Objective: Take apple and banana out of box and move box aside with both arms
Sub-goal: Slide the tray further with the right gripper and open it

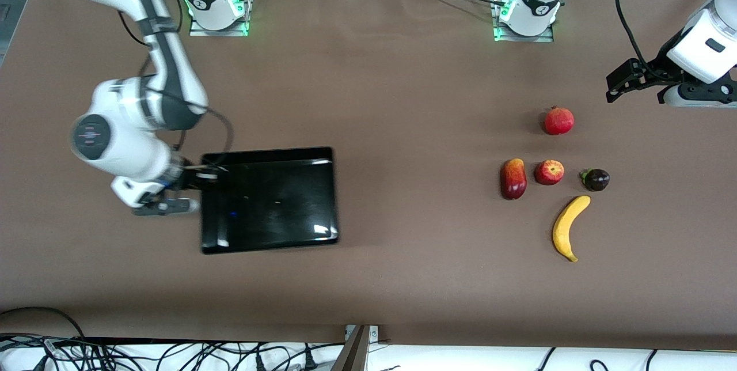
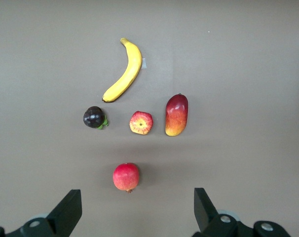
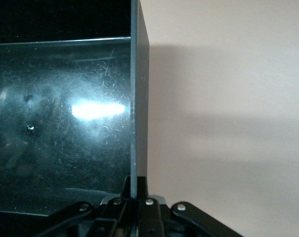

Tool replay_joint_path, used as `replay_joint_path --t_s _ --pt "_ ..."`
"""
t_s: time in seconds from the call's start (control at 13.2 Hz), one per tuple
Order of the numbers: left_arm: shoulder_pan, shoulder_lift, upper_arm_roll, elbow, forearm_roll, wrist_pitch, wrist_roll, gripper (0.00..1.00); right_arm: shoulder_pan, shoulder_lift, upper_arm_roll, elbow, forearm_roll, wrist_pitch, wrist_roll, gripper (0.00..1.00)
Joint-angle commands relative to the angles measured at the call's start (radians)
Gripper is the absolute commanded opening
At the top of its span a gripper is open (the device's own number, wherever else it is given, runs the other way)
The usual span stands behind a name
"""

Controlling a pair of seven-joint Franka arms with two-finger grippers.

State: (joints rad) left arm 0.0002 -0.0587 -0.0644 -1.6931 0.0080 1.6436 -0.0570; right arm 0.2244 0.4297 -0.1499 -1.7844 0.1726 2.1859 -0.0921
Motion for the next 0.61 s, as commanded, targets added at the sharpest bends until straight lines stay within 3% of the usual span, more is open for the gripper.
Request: replay_joint_path --t_s 0.0,0.23,0.53 --pt "-0.008 0.003 0.001 0.024 0.017 -0.028 -0.001 1.0 -0.127 -0.069 0.024 -0.153 0.089 0.067 -0.177 0.0" --pt "-0.009 0.003 0.001 0.026 0.017 -0.028 0.0 1.0 -0.166 -0.129 -0.017 -0.344 0.102 0.247 -0.282 0.0" --pt "-0.008 0.005 0.001 0.026 0.018 -0.028 0.0 1.0 -0.168 -0.12 -0.033 -0.407 0.137 0.313 -0.287 0.0"
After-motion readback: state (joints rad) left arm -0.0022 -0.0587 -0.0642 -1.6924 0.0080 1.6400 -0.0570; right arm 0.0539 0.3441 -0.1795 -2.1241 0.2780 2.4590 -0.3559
